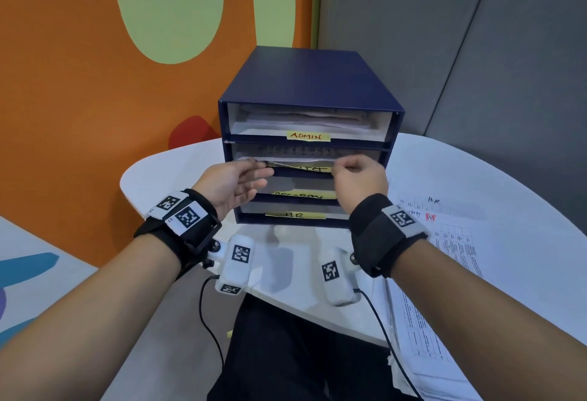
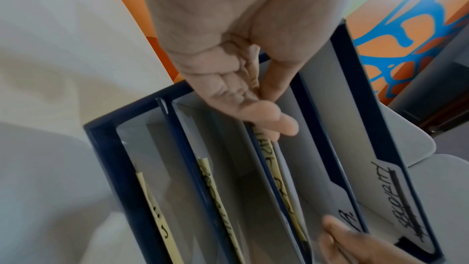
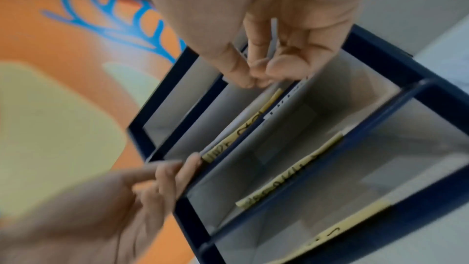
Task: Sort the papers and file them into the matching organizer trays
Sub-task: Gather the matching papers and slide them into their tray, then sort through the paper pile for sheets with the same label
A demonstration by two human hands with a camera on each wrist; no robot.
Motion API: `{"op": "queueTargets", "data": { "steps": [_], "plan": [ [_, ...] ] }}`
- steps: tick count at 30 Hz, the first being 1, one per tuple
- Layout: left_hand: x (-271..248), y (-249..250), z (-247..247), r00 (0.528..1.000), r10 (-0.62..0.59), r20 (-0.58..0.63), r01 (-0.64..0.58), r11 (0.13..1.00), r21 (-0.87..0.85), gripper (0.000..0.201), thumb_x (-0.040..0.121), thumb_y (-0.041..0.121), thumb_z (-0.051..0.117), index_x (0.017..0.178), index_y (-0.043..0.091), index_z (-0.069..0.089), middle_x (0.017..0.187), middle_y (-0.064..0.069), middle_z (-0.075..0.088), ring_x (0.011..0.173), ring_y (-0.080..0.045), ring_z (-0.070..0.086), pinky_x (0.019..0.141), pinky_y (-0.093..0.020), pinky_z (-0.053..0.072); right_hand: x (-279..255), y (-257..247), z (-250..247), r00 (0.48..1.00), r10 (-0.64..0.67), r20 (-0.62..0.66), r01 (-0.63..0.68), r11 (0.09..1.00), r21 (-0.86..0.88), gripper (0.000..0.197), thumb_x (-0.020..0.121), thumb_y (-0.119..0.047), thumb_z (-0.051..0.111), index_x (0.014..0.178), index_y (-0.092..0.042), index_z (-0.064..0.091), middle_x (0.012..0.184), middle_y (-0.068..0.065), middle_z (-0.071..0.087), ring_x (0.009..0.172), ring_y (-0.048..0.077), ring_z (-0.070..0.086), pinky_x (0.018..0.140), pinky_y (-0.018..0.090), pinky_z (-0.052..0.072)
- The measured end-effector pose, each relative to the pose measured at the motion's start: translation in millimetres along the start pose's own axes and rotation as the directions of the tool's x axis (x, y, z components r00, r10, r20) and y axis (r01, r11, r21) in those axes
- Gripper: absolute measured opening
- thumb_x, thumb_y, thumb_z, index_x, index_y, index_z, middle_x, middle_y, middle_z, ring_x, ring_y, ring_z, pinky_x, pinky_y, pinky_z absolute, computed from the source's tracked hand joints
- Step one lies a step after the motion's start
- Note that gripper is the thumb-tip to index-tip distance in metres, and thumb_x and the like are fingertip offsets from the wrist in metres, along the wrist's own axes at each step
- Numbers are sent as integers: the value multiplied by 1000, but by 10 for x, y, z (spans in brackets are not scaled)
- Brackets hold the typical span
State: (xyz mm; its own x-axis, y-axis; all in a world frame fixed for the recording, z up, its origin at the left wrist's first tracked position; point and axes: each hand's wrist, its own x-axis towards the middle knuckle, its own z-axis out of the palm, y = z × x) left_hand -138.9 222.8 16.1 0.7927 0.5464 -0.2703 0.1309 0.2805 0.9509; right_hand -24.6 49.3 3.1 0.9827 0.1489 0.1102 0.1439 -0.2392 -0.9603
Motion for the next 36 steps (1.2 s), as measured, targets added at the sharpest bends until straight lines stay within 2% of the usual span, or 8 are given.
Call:
{"op": "queueTargets", "data": {
  "steps": [3, 9, 19, 24, 27, 30, 33, 36],
  "plan": [
    [-17, 20, 21, 1000, 4, 12, -4, 1000, -16, 17, 101, 24, 51, 102, 11, 63, 103, -5, 76, 59, -4, 67, 47, -13, 50, -114, -41, 33, 983, -95, 155, 109, 991, -82, 13, 87, -27, 57, 87, -28, 70, 81, -14, 68, 71, 10, 67, 66, 24, 53],
    [-55, 61, 21, 994, -10, 108, 14, 999, -38, 21, 99, 26, 53, 110, 10, 61, 111, -5, 74, 64, -5, 68, 51, -14, 52, -114, -205, 130, 923, 65, 378, -65, 998, -12, 33, 96, -29, 49, 126, -19, 59, 106, -7, 62, 57, 14, 71, 49, 22, 49],
    [-31, 38, 8, 990, -6, 144, -1, 999, 48, 25, 99, 24, 52, 117, 8, 60, 111, -3, 74, 67, -6, 67, 53, -15, 52, 81, -382, 263, 859, 196, 473, -161, 980, -114, 30, 93, -26, 54, 119, -12, 52, 120, 2, 55, 68, 20, 73, 52, 27, 46],
    [-30, 24, 10, 994, 28, 108, -38, 995, 89, 23, 99, 22, 53, 118, 9, 58, 107, -4, 75, 65, -8, 67, 52, -16, 51, 74, -310, 272, 874, 143, 464, -59, 980, -190, 65, 89, -27, 59, 146, -12, 31, 114, 4, 58, 69, 18, 73, 68, 31, 57],
    [-38, 19, 39, 993, 85, 78, -96, 985, 143, 25, 97, 18, 57, 121, 12, 58, 103, -6, 76, 57, -10, 61, 50, -17, 47, 28, -260, 179, 907, 41, 419, 79, 961, -264, 60, 89, -29, 55, 145, -18, 37, 115, 7, 65, 62, 10, 71, 59, 22, 54],
    [-66, -3, 77, 989, 115, 90, -136, 947, 291, 27, 95, 15, 61, 122, 17, 61, 101, -8, 76, 51, -10, 56, 52, -21, 42, -51, -199, 61, 864, 18, 504, 265, 834, -484, 57, 91, -40, 51, 144, -25, 38, 122, 8, 63, 88, 17, 70, 75, 27, 56],
    [-62, -44, 93, 989, 134, 63, -149, 901, 408, 30, 90, 9, 65, 119, 18, 64, 101, -14, 74, 47, -9, 55, 49, -22, 41, -107, -112, -1, 793, -17, 609, 500, 590, -634, 64, 94, -42, 44, 151, -26, 20, 159, -3, 17, 134, 24, 40, 108, 36, 37],
    [-52, -39, 98, 988, 154, 25, -149, 889, 432, 26, 89, 6, 64, 115, 12, 64, 98, -15, 75, 44, -8, 55, 45, -21, 39, -135, -74, -29, 779, -57, 624, 546, 551, -631, 66, 95, -40, 43, 153, -24, 15, 161, -8, 6, 138, 23, 34, 109, 36, 34]
  ]
}}
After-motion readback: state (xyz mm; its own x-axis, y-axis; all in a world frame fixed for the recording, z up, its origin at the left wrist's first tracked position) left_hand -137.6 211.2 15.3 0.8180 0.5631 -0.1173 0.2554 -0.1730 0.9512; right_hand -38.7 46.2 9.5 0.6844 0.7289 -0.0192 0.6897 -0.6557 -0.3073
